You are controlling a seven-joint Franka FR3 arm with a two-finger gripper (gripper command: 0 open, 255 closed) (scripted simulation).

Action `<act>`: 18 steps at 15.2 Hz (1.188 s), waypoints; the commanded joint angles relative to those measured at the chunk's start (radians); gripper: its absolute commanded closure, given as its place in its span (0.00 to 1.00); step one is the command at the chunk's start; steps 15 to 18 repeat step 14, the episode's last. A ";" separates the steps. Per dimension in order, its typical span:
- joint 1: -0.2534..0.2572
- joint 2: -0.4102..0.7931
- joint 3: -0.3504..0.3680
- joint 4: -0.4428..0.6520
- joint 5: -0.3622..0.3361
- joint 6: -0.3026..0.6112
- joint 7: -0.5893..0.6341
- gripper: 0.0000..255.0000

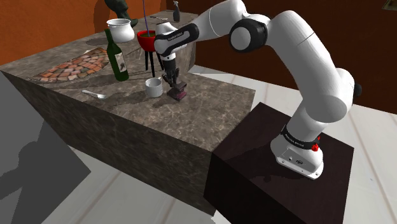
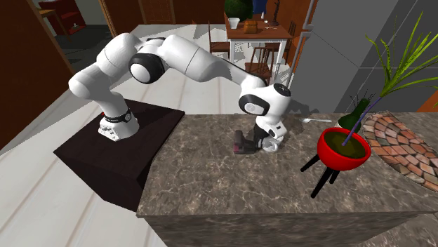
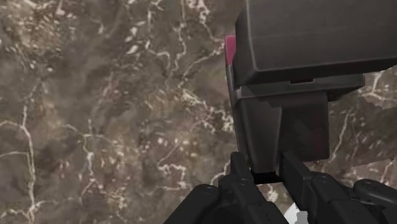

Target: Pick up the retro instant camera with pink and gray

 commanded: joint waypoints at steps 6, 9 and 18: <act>0.000 -0.051 0.001 0.006 0.001 -0.057 0.001 1.00; -0.001 -0.070 0.001 0.014 0.001 -0.084 0.001 1.00; -0.001 -0.087 0.002 0.027 0.002 -0.114 0.001 1.00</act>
